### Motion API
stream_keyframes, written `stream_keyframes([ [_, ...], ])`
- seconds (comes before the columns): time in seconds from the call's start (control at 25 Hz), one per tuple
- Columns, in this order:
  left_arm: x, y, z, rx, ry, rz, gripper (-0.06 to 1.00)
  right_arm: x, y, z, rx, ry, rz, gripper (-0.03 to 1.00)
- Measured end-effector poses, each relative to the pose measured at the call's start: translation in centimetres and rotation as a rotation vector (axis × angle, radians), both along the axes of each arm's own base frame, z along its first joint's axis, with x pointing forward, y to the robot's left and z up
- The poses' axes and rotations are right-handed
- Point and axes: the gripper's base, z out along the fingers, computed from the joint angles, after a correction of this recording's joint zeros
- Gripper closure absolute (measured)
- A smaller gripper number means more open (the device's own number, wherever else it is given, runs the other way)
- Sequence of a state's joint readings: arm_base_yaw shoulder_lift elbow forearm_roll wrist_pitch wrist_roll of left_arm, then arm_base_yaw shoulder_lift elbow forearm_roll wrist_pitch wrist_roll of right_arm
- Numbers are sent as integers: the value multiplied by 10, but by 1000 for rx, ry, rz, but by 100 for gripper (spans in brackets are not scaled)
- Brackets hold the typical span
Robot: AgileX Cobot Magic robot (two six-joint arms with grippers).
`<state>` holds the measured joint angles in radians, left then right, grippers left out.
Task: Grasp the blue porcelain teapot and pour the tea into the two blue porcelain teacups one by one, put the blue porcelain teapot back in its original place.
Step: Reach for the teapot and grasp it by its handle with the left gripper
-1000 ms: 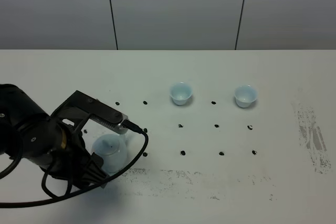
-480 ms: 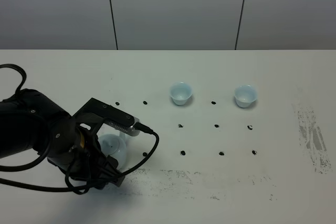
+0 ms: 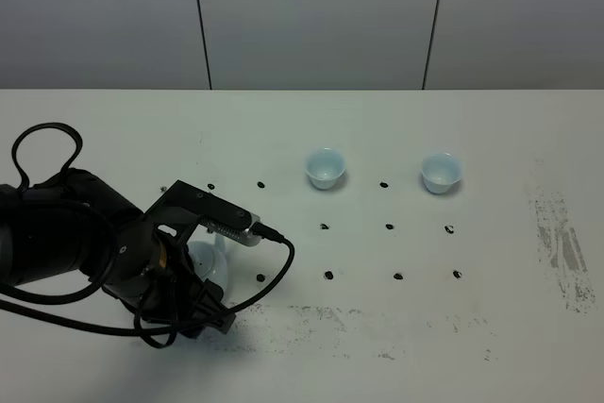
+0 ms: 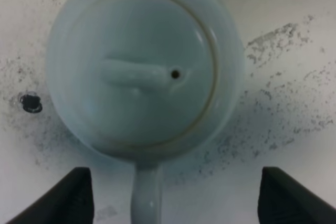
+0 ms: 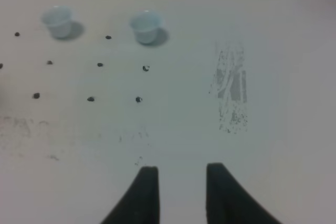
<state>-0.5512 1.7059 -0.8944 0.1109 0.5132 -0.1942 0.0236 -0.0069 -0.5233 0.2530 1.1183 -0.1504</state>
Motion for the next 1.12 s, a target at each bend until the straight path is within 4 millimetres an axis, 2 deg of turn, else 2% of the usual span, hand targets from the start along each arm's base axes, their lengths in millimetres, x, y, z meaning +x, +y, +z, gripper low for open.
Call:
stream_keyframes([
  [0.4,1,-1,0,-15,-12,23,43,0,0,0,0,0,0,76],
  [1.04,4,0,-9,-5,3,35,44,0,0,0,0,0,0,76],
  [1.12,5,1,-9,-9,4,51,46,0,0,0,0,0,0,76],
])
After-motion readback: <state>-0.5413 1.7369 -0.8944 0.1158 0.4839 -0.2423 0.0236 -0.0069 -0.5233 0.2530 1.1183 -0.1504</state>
